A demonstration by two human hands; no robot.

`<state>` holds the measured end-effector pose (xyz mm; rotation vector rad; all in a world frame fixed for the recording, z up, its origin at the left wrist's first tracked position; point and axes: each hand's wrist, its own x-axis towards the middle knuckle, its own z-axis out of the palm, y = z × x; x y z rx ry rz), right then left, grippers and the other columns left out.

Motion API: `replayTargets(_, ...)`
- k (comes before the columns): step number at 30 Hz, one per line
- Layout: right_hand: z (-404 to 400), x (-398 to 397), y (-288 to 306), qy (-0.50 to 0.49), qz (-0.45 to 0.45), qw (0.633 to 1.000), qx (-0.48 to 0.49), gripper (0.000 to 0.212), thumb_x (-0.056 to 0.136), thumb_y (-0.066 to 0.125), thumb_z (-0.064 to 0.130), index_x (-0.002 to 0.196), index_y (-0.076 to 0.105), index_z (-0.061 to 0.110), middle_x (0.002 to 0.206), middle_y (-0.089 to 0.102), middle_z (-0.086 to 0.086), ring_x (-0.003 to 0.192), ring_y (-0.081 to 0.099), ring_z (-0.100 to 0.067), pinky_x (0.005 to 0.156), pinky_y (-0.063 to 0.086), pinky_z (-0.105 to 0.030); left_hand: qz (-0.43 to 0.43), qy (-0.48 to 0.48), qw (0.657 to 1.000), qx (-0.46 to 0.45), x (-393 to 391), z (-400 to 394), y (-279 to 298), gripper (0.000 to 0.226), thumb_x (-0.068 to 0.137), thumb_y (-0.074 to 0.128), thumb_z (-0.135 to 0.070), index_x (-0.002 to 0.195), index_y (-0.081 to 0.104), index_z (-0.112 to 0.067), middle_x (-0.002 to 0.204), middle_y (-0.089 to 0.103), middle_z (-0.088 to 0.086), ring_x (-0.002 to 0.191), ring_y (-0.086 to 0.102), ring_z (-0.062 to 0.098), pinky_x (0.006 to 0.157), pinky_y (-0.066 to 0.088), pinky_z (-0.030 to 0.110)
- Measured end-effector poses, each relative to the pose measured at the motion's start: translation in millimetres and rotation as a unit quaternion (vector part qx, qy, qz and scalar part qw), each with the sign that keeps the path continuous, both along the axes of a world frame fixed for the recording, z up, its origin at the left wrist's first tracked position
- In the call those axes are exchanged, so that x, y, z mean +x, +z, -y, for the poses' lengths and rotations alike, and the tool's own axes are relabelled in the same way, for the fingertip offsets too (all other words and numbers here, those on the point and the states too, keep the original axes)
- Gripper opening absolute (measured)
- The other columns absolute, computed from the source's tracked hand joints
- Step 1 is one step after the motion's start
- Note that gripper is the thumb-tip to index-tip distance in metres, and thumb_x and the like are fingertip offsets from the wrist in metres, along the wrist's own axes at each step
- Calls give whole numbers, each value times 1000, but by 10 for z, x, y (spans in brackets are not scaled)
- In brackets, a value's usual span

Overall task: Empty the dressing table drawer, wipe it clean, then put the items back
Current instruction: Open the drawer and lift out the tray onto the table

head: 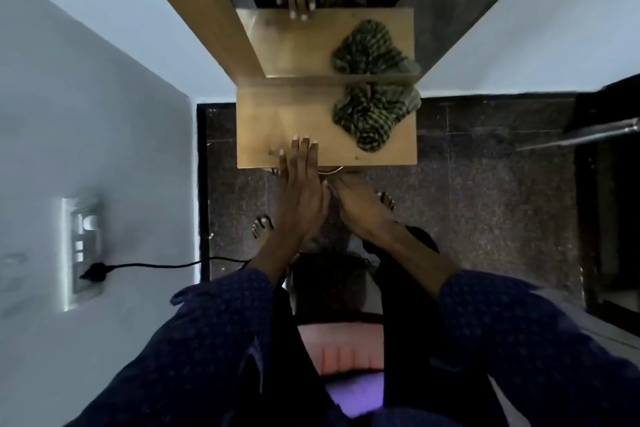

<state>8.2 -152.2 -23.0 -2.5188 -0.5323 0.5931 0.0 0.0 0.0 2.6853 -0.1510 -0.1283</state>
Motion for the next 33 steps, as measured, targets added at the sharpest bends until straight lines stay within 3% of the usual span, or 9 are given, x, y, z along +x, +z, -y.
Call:
replayTargets(4,-98,48,-476,-9,11,999,-45,54,88,57,-1,142,55,3,131,61,-21,116,58,-41,89,49,-45,28,29,999,23,22,-90,-561,69,101,51,-24,161,29,2,171,21,21,162,8,36,129,7,60)
replayTargets(7,-171,64,-775,-11,34,997,-66,45,82,61,-2,127,63,3,120,64,-22,108,59,-43,86,51,-45,99,22,993,57,3,-82,-909,72,103,56,-28,163,27,1,172,19,20,162,10,36,131,3,58)
replayTargets(11,-225,63,-1039,-54,158,985,-33,29,75,64,6,102,73,3,95,72,-20,86,66,-40,68,53,-38,185,62,978,73,51,-18,-1275,72,102,60,-32,161,33,-1,170,28,19,160,19,36,130,5,59)
replayTargets(15,-225,28,-1268,-48,249,967,-30,39,85,60,23,119,73,7,108,74,-16,106,64,-34,93,43,-41,234,93,966,58,89,49,-1464,69,101,57,-31,160,37,-2,169,30,18,160,20,36,129,3,60)
replayTargets(18,-172,-32,-1382,-25,248,967,-58,37,83,65,24,116,73,10,106,75,-11,105,66,-32,96,39,-42,258,76,961,64,54,47,-1533,68,103,52,-32,161,34,-2,171,26,16,161,16,35,130,1,60)
replayTargets(22,-158,-258,-1239,3,217,971,-100,24,84,63,22,104,74,14,96,75,-8,94,69,-32,95,42,-41,253,24,963,94,-88,-18,-1534,70,107,42,-37,165,22,-3,175,15,14,163,5,32,130,3,61)
replayTargets(27,42,-606,-849,-45,285,957,-15,22,93,55,16,103,72,24,103,74,-6,96,69,-34,75,54,-42,214,-34,967,136,-399,-156,-1442,69,112,23,-46,168,9,-9,177,3,8,164,-4,22,132,8,49)
replayTargets(29,135,-714,-739,-71,345,935,44,31,90,56,8,111,73,22,113,71,0,106,64,-27,84,53,-39,173,-31,975,134,-610,-176,-1395,71,111,15,-52,168,13,-9,177,-2,7,163,-6,20,132,6,47)
replayTargets(33,271,-813,-574,-95,372,923,31,46,88,59,2,130,68,21,121,71,-2,112,62,-26,96,51,-42,117,-27,985,124,-825,-155,-1262,85,103,0,-63,168,14,-10,177,-3,7,163,-6,19,133,-1,42)
